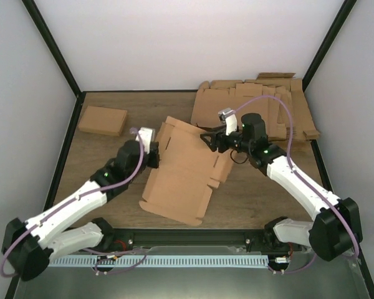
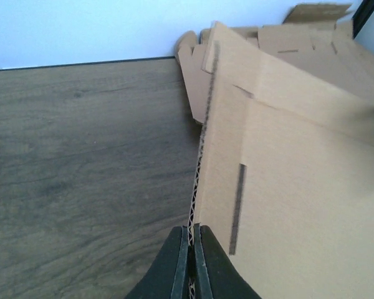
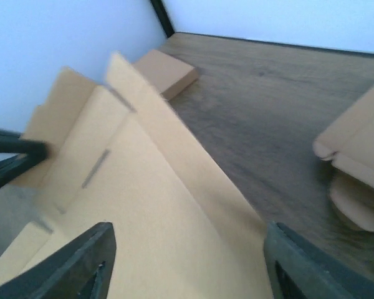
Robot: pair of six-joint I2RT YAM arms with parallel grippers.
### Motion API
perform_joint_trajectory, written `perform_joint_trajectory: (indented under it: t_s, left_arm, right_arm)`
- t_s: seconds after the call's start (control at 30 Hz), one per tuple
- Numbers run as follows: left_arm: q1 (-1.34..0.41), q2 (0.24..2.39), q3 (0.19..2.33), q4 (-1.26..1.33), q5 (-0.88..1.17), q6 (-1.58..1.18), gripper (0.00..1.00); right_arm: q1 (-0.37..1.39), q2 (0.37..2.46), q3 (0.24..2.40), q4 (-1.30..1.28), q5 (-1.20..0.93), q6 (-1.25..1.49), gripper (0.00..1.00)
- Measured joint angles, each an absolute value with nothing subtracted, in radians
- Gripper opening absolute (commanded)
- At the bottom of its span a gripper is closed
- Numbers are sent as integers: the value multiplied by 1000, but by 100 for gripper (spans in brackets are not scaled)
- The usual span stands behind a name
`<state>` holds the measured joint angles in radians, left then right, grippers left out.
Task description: Fold the paper box
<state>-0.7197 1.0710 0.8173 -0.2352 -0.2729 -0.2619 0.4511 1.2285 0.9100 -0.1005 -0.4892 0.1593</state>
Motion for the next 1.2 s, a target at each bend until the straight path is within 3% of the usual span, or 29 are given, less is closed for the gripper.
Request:
perform_joint_trajectory:
  t_s: [0.13,0.43,0.93,1.2]
  left_arm:
    - [-719,902,600,-71,-267,-281,4]
    - [-718,688,270,284,-178,-246,4]
    - [-718,660,247,432,-34,-83,4]
    - [-718,634,245,440,-48,-63,4]
  right_arm:
    - [454,1187,911,-147,-371,251,90]
    - [454,1087,974,-183,-326,641,90]
    - [454,1124,1085,-406,-329,1258,89]
    - [454,1066,1140,-474,-234,1229,87]
